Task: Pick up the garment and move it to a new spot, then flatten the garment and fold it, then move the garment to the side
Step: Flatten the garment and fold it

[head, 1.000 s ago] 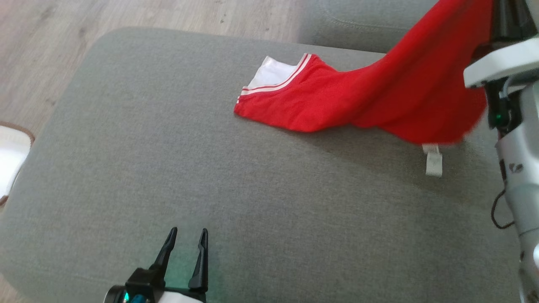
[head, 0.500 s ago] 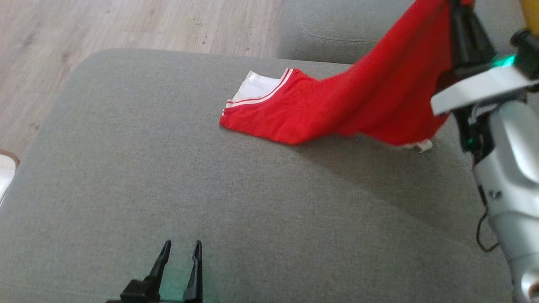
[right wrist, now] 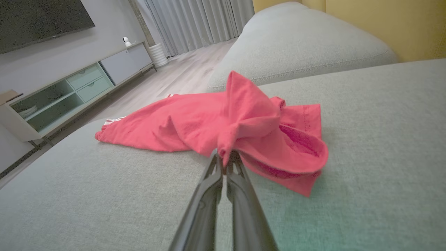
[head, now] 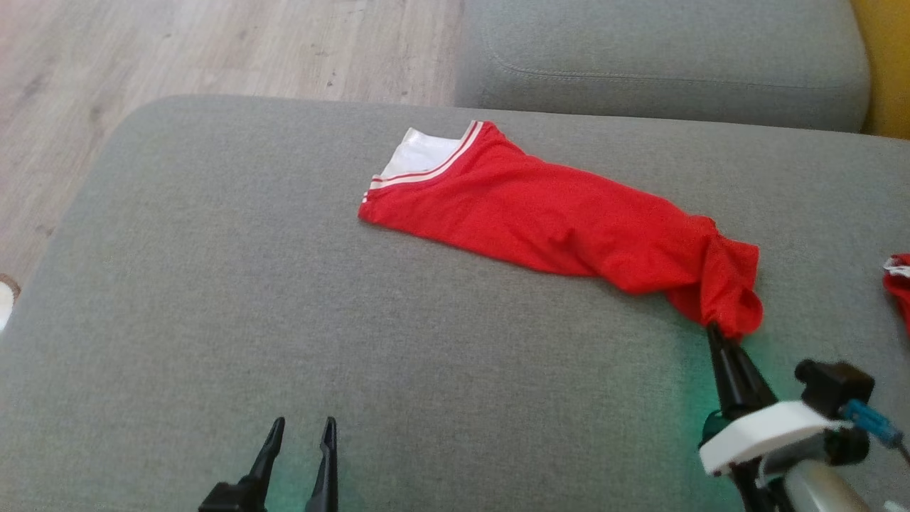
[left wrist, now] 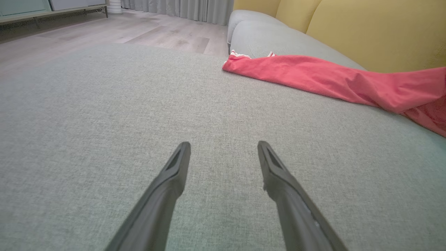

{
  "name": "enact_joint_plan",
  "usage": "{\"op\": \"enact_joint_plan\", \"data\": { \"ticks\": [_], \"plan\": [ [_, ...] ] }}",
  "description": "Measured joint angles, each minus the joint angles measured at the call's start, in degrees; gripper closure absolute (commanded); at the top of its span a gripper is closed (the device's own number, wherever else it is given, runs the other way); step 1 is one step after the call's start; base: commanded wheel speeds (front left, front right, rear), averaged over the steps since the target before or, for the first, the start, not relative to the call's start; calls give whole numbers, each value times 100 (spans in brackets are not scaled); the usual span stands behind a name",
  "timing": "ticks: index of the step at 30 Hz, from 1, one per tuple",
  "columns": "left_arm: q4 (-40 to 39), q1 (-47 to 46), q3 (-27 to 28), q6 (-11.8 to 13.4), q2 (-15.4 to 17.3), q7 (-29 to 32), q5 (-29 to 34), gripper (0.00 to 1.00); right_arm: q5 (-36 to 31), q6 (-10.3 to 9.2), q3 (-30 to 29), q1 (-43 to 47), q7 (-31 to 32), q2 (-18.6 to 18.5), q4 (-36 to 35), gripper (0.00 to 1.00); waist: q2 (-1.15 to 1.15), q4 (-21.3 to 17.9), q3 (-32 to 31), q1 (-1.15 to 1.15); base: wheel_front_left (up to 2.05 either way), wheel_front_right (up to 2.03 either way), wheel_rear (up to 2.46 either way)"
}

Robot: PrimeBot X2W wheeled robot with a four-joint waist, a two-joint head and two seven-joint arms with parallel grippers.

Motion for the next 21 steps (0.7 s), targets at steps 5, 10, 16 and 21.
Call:
{"op": "enact_joint_plan", "data": {
  "ticks": [5,10,16,21],
  "plan": [
    [48,-3,46,-10,1,0,3,0,-80,0,-10,178,9,159,-392,100,0,-106,-52,1,0,0,0],
    [100,-1,10,-15,1,0,3,0,-121,0,208,164,152,257,-1003,100,0,-105,-159,0,0,0,0],
    [96,47,-2,-57,1,1,19,0,82,0,899,-201,425,430,-2127,100,0,-68,-199,0,0,0,0],
    [99,193,47,-58,2,0,26,0,215,0,925,-1050,654,381,-2807,100,0,-44,-144,1,0,0,0]
  ]
}}
